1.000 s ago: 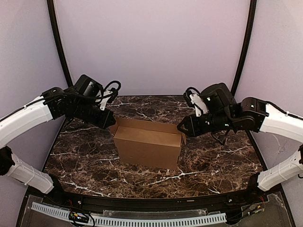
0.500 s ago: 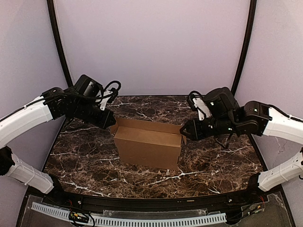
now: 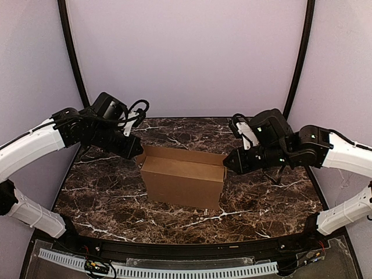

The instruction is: Fold the paper box

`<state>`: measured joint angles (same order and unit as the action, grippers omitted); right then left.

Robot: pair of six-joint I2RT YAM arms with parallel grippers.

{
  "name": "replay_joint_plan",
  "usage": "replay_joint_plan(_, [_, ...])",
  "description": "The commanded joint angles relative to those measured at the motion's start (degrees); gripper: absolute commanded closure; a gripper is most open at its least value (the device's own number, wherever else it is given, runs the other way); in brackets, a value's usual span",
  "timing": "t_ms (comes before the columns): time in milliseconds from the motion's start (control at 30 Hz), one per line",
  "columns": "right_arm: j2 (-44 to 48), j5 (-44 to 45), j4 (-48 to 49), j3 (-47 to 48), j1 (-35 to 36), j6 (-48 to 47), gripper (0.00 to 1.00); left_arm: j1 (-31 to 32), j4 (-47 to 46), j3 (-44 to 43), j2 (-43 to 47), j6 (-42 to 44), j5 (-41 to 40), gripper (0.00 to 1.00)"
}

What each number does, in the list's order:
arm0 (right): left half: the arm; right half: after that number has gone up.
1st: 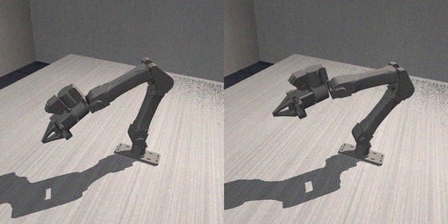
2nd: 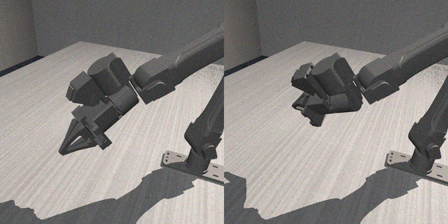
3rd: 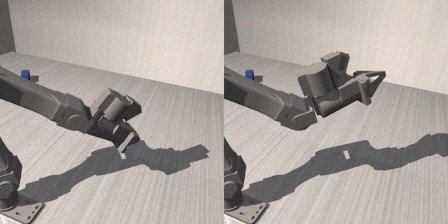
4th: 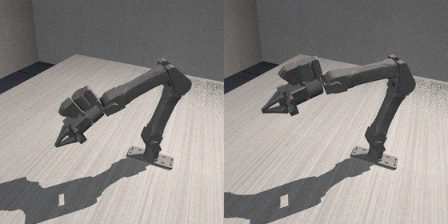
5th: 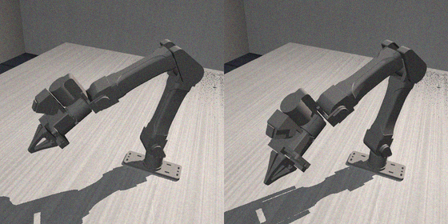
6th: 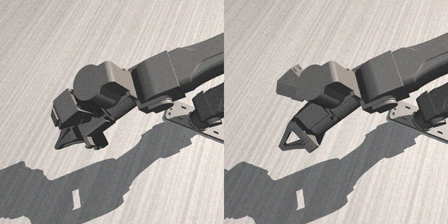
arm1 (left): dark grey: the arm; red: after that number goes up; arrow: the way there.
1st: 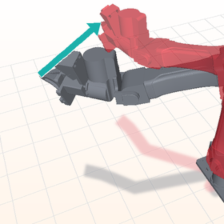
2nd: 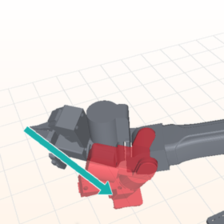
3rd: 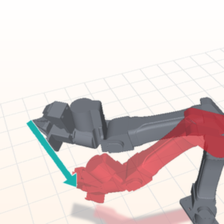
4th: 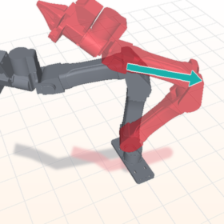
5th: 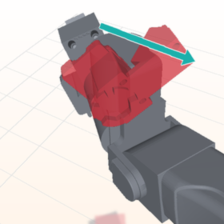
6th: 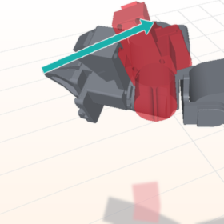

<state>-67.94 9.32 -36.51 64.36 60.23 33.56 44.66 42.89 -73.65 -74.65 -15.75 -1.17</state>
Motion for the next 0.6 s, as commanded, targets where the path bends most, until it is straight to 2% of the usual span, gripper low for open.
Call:
replay_joint_plan(0, [-0.9, 1.1, 1.1, 0.7, 0.5, 0.0, 0.87, 1.3, -0.4, 0.6, 1.3, -1.1, 1.0, 0.96])
replay_joint_plan(567, [-1.8, 2.9, 0.8, 2.4, 0.5, -0.5, 0.95, 5.5, -1.6, 0.8, 1.2, -4.4, -0.4, 0.96])
